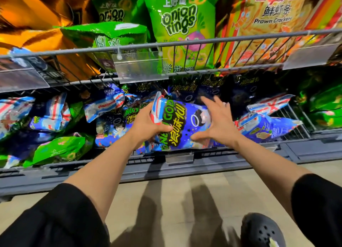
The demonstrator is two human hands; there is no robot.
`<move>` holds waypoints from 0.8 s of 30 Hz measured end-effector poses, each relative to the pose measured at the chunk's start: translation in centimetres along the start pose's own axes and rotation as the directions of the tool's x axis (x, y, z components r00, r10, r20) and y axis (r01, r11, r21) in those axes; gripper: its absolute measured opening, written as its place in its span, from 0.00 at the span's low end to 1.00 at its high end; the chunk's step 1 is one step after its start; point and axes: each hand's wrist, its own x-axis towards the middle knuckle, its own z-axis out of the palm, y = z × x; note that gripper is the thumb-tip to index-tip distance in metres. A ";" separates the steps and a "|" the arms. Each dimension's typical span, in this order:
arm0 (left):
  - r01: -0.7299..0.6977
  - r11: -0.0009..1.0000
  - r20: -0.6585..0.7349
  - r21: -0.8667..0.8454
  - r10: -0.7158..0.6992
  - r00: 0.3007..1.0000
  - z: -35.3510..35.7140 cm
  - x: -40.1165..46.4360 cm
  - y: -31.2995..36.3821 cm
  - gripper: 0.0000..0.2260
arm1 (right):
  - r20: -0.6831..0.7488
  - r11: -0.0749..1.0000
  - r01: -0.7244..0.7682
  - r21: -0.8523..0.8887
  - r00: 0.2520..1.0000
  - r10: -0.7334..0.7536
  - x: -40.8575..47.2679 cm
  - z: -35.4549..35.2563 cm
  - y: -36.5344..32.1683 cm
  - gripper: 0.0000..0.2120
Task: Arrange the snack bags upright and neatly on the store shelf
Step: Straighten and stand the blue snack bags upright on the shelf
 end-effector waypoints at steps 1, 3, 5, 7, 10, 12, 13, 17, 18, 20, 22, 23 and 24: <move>-0.015 1.000 0.032 0.023 0.014 0.999 0.3 0.2 0.3 0.33 | 0.084 0.996 0.054 -0.073 0.995 -0.048 0.3 -0.1 -0.4 0.60; -0.061 0.996 0.057 0.066 0.057 0.997 0.9 0.6 0.7 0.36 | 0.148 0.991 0.044 -0.125 0.989 -0.025 0.5 -0.2 -0.7 0.54; -0.109 0.989 0.015 0.102 0.108 0.994 1.5 0.6 0.7 0.36 | 0.099 0.991 -0.006 -0.131 0.995 0.019 0.4 -0.5 -0.3 0.41; -0.170 0.974 -0.043 0.150 0.178 0.983 1.8 0.5 0.6 0.34 | 0.008 0.994 -0.013 -0.106 1.000 0.014 0.1 -0.8 0.0 0.25; -0.156 0.939 -0.218 0.305 0.228 0.949 2.2 0.2 -0.1 0.42 | -0.157 0.993 -0.077 0.087 0.983 0.090 -0.1 -1.1 0.2 0.11; -0.013 0.982 -0.316 0.188 0.073 0.946 2.5 -0.2 -0.7 0.51 | -0.227 0.957 -0.131 0.259 0.955 0.193 0.0 -1.0 0.5 0.08; 0.077 0.995 -0.308 0.062 -0.054 0.950 2.8 -0.6 -0.9 0.52 | -0.224 0.927 -0.155 0.342 0.945 0.240 0.0 -0.9 0.7 0.09; 0.357 0.919 -0.040 -0.164 -0.368 0.929 5.1 -1.6 -1.7 0.44 | -0.134 0.769 -0.161 0.619 0.943 0.306 -0.3 -1.0 0.9 0.11; 0.352 0.918 0.011 -0.183 -0.356 0.934 5.8 -1.5 -1.6 0.41 | -0.119 0.735 -0.143 0.663 0.949 0.292 -0.4 -1.2 0.8 0.12; 0.294 0.926 0.106 -0.235 -0.276 0.955 7.1 -1.1 -1.2 0.33 | -0.098 0.681 -0.115 0.723 0.959 0.266 -0.5 -1.5 0.8 0.12; 0.232 0.933 0.125 -0.276 -0.204 0.971 8.0 -1.0 -1.0 0.27 | -0.076 0.638 -0.099 0.763 0.967 0.241 -0.6 -1.7 1.0 0.11; 0.209 0.934 0.107 -0.291 -0.185 0.977 8.2 -1.0 -1.1 0.27 | -0.065 0.620 -0.097 0.779 0.970 0.234 -0.7 -1.8 1.1 0.11; 0.199 0.932 0.090 -0.303 -0.180 0.980 8.0 -1.1 -1.5 0.29 | -0.052 0.599 -0.099 0.794 0.972 0.230 -0.7 -1.9 1.3 0.12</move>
